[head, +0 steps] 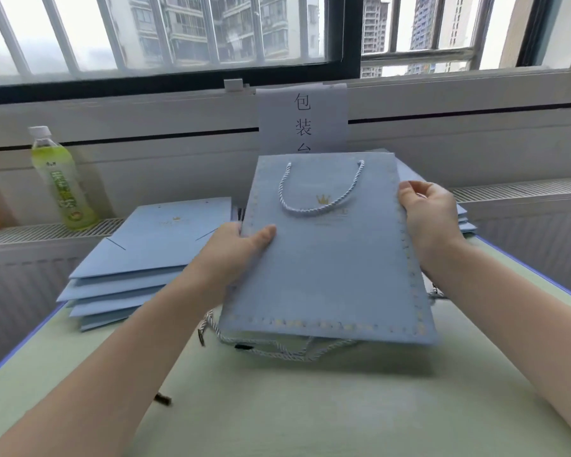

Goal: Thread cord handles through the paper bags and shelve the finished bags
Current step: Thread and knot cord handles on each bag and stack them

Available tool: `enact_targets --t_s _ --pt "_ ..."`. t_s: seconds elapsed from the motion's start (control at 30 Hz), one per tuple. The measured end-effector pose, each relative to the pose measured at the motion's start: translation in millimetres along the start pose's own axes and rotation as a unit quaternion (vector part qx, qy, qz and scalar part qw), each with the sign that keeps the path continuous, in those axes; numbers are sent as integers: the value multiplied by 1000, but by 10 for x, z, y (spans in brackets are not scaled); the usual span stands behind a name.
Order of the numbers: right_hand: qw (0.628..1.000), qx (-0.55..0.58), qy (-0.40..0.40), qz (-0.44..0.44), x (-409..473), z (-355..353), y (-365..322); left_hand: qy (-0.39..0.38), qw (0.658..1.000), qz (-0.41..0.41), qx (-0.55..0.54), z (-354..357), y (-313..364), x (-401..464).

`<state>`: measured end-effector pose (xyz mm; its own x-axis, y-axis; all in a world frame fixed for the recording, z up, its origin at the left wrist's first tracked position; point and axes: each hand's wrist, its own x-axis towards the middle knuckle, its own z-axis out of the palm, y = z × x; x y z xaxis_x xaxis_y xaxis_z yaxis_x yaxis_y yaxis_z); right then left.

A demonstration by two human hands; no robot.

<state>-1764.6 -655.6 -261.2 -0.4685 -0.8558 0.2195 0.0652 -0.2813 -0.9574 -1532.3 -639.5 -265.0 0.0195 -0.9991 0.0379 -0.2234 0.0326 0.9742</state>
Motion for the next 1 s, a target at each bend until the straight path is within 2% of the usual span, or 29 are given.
enact_targets --t_s 0.03,0.1,0.17,0.23,0.37,0.47,0.53,0.6,0.7,0.8,0.87,1.0 --pt "999 28 8 35 9 -2 -2 -23 999 -21 -38 -13 -21 6" --pt "976 153 -18 157 6 4 -23 -6 996 -24 -82 -38 -51 32" --pt "915 276 -106 275 -21 23 -52 54 990 -11 -133 -69 -59 60" --pt "884 278 -188 326 -48 52 -29 113 977 -3 -183 -103 -71 108" --pt "856 224 -319 341 -185 134 78 215 949 -5 -229 -185 -165 223" --pt "821 147 -473 284 -337 171 75 266 937 -14 -227 -226 -191 257" --pt "810 129 -513 252 -454 238 53 264 939 -17 -221 -221 -193 239" --pt "842 116 -469 241 -576 339 43 219 947 -2 -237 -185 -177 199" --pt "902 143 -319 253 -616 424 104 143 959 54 -238 -133 -125 151" --pt "940 174 -183 229 -493 395 126 97 975 113 -164 -95 -106 142" --pt "957 170 -100 212 -388 337 119 78 983 145 -75 -42 -110 121" --pt "969 171 22 175 -153 183 104 48 976 201 71 87 -165 56"
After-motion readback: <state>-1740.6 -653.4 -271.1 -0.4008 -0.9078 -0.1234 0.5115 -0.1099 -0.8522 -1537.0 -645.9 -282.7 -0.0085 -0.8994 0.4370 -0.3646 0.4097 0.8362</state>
